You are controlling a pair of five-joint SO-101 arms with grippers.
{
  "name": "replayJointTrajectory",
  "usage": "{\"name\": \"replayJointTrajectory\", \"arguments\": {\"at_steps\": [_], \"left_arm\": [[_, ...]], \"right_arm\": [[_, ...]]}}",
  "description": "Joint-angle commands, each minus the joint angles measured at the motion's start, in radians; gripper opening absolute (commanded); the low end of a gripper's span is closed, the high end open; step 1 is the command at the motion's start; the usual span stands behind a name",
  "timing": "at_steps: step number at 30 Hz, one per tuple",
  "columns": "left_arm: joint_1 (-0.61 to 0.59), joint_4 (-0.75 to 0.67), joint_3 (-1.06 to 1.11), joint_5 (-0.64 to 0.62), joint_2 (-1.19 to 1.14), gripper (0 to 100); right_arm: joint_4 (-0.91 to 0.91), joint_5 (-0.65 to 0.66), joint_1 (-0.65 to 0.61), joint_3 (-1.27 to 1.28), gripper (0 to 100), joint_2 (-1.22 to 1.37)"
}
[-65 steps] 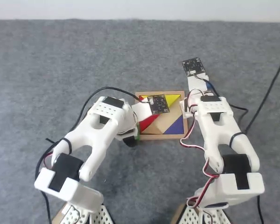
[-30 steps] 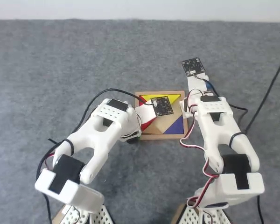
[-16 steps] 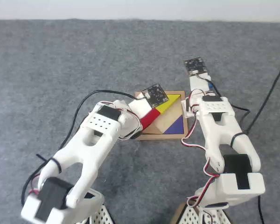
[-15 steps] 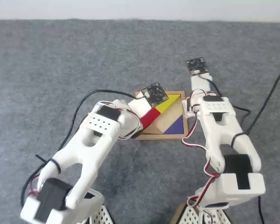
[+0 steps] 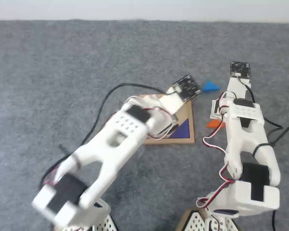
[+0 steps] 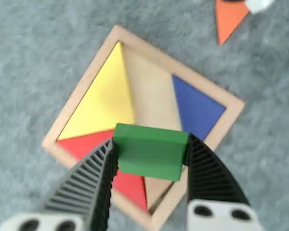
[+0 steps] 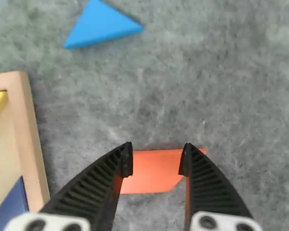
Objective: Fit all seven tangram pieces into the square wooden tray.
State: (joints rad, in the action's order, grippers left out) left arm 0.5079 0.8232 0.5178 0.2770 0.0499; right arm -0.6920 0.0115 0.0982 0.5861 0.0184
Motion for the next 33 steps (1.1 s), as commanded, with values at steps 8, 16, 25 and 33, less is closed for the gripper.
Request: {"name": "replayJointTrajectory", "arguments": {"at_steps": [8, 16, 25, 33], "left_arm": [[0.006, 0.133, -0.479, -0.180, -0.443, 14], [0.006, 0.184, -0.490, -0.143, -0.460, 17], [0.009, 0.236, -0.492, -0.140, -0.446, 23], [-0.048, 0.209, -0.355, -0.149, -0.222, 27]], "right_arm": [[-0.002, -0.011, 0.005, -0.049, 16.5, -0.071], [0.001, -0.011, 0.005, -0.049, 16.5, -0.065], [0.002, -0.006, -0.010, -0.049, 16.5, -0.064], [0.002, -0.006, -0.010, -0.049, 16.5, -0.064]]}}
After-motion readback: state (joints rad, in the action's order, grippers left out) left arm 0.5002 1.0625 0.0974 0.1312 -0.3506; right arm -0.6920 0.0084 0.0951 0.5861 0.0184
